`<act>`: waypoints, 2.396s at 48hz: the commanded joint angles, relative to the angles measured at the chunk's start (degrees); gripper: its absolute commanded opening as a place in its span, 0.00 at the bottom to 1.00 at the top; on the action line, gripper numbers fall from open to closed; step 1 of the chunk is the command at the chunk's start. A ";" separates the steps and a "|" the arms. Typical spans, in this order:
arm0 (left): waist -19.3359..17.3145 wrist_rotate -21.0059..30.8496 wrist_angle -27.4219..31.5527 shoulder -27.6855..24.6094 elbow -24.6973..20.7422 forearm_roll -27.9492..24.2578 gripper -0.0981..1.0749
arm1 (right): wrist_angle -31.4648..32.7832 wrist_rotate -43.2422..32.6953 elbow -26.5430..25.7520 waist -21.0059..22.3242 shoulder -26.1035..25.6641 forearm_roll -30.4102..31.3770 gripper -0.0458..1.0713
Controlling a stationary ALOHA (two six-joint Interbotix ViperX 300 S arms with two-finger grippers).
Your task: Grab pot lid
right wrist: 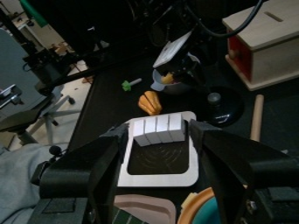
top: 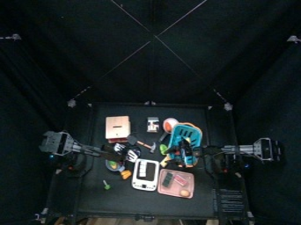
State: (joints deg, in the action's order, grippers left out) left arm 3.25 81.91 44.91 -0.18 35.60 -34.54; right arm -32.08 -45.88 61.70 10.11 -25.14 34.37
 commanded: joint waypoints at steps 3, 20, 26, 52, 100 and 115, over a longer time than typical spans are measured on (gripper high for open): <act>-1.23 -0.09 -1.85 -0.79 -0.35 -0.18 0.83 | -0.18 0.09 -0.79 0.09 -0.35 0.00 0.86; -1.41 -0.18 -3.60 -2.81 -0.26 -0.18 0.83 | -0.18 0.00 -0.70 0.09 -0.35 0.00 0.86; -1.41 -0.09 -3.60 -3.52 -0.35 -0.18 0.83 | -0.18 0.00 -0.70 0.09 -0.35 0.00 0.85; -1.67 -0.09 -6.86 -5.71 -0.70 -0.26 0.83 | -0.09 0.00 -0.44 0.09 -0.35 0.00 0.85; -2.55 -0.09 -6.94 -5.71 -0.70 -0.26 0.82 | 0.35 0.00 -0.44 0.09 -0.26 0.00 0.86; -2.46 -0.09 -6.94 -5.63 -0.70 -0.26 0.82 | 0.35 0.00 -0.44 0.09 -0.26 0.00 0.85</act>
State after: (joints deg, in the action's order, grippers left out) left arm 0.97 81.83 38.06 -6.33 35.95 -34.63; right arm -31.55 -45.88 61.79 10.11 -25.05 34.54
